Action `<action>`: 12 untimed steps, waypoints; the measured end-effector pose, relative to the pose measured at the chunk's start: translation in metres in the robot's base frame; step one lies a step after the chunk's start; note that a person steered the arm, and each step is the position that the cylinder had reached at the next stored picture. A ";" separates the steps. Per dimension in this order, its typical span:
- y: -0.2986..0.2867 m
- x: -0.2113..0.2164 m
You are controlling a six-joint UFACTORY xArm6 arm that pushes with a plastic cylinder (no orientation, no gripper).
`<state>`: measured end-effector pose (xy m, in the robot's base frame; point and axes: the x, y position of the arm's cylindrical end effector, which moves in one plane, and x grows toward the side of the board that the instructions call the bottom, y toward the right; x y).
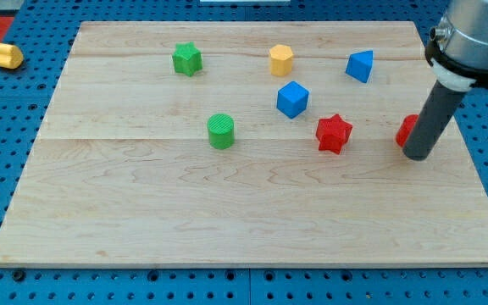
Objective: Move the yellow hexagon towards the top
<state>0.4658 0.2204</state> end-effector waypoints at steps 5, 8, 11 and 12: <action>0.119 -0.024; 0.080 -0.149; -0.046 -0.188; -0.020 -0.188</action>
<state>0.2778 0.2000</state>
